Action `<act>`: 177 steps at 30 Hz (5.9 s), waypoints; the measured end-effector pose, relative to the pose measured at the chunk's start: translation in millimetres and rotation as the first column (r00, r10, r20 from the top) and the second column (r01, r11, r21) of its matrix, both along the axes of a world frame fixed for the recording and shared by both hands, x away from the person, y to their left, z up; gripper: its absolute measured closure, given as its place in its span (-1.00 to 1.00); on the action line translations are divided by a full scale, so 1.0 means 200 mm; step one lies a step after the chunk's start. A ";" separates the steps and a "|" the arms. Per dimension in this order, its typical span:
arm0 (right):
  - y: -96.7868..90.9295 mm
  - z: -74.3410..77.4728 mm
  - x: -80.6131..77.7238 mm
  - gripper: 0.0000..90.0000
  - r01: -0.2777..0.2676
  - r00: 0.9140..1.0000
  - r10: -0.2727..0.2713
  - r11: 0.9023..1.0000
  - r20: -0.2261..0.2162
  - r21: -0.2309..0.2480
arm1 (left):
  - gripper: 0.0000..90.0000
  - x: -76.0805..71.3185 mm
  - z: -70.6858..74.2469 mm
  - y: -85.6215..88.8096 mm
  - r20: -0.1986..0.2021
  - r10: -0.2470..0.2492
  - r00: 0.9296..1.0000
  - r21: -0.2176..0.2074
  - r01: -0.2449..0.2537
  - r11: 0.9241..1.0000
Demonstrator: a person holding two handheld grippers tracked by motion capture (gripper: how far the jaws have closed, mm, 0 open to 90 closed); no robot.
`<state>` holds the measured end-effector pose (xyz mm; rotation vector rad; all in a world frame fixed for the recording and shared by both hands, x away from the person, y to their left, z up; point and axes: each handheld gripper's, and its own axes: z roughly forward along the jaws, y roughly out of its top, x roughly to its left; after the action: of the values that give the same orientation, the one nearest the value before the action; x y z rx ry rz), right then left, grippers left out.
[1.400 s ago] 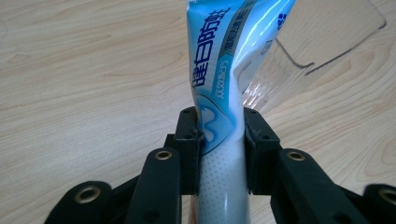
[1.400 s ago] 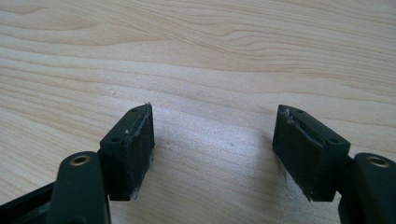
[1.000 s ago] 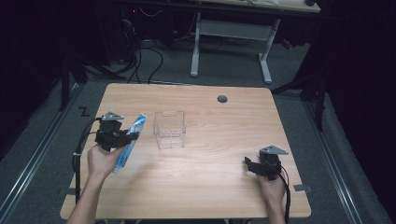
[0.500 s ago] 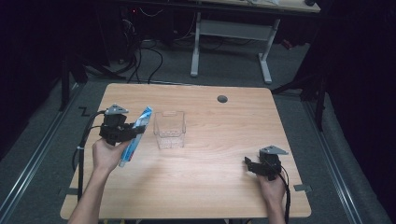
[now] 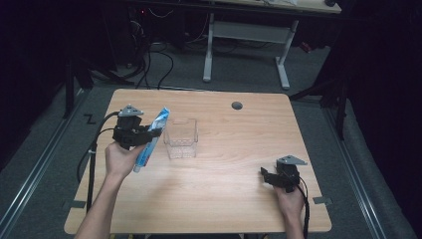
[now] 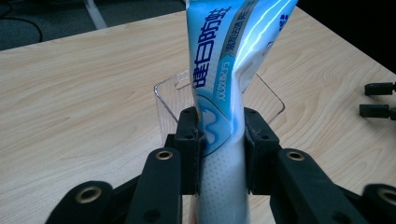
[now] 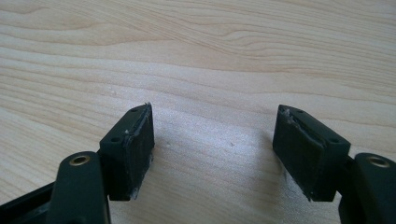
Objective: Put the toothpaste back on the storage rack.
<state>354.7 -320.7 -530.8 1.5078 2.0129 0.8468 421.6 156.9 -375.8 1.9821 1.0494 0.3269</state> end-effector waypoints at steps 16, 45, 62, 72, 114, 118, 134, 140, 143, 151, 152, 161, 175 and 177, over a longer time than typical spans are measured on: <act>0.00 0.00 0.00 -0.35 0.000 1.000 0.000 1.000 0.000 0.000 | 0.59 0.03 0.06 -0.07 0.018 -0.027 0.999 -0.001 0.027 1.000; 0.00 0.00 0.00 -0.35 -0.008 1.000 0.008 1.000 0.002 -0.002 | 0.59 0.18 0.14 -0.20 0.056 -0.034 0.998 -0.034 0.036 0.999; 0.00 0.00 0.00 -0.35 -0.009 1.000 0.009 1.000 0.002 -0.004 | 0.59 0.28 0.15 -0.32 0.075 -0.047 0.996 -0.026 0.049 0.998; 0.00 0.00 0.00 -0.35 -0.011 1.000 0.011 1.000 0.003 -0.004 | 0.59 0.33 0.13 -0.35 0.069 -0.019 0.997 -0.051 0.023 0.998; 0.00 0.00 0.00 -0.35 -0.012 1.000 0.012 1.000 0.001 -0.003 | 0.57 0.44 -0.03 -0.44 0.062 0.010 0.998 0.036 -0.012 0.999; 0.00 0.00 0.00 -0.35 -0.012 1.000 0.012 1.000 0.002 -0.003 | 0.57 0.44 -0.04 -0.45 0.061 0.002 0.998 0.054 -0.005 0.999; 0.00 0.00 0.00 -0.35 -0.011 1.000 0.011 1.000 0.001 -0.002 | 0.57 0.41 -0.10 -0.46 0.054 -0.019 0.998 0.111 0.013 0.994; 0.00 0.00 0.00 -0.35 -0.013 1.000 0.013 1.000 0.002 -0.003 | 0.57 0.40 -0.11 -0.48 0.050 -0.031 0.998 0.108 0.025 0.994; 0.00 0.00 0.00 -0.35 -0.012 1.000 0.012 1.000 0.001 -0.003 | 0.57 0.39 -0.12 -0.48 0.046 -0.032 0.998 0.096 0.028 0.995; 0.00 0.00 0.00 -0.35 -0.012 1.000 0.012 1.000 0.001 -0.003 | 0.57 0.38 -0.14 -0.46 0.033 -0.035 0.999 0.081 0.032 0.996; 0.00 0.00 0.00 -0.35 -0.011 1.000 0.011 1.000 0.001 -0.002 | 0.57 0.38 -0.14 -0.45 0.032 -0.037 0.999 0.080 0.034 0.996; 0.00 0.00 0.00 -0.35 -0.011 1.000 0.011 1.000 0.001 -0.002 | 0.57 0.37 -0.16 -0.47 0.024 -0.055 0.998 0.088 0.053 0.995; 0.00 0.00 0.00 -0.35 -0.011 1.000 0.011 1.000 0.001 -0.003 | 0.57 0.37 -0.20 -0.45 0.005 -0.056 0.998 0.086 0.055 0.995; 0.00 0.00 0.00 -0.35 -0.011 1.000 0.011 1.000 0.001 -0.003 | 0.57 0.37 -0.20 -0.45 0.002 -0.056 0.998 0.085 0.055 0.995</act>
<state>354.5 -320.4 -530.9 1.4956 2.0229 0.8489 495.4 67.6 -416.5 2.0816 0.9904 0.3505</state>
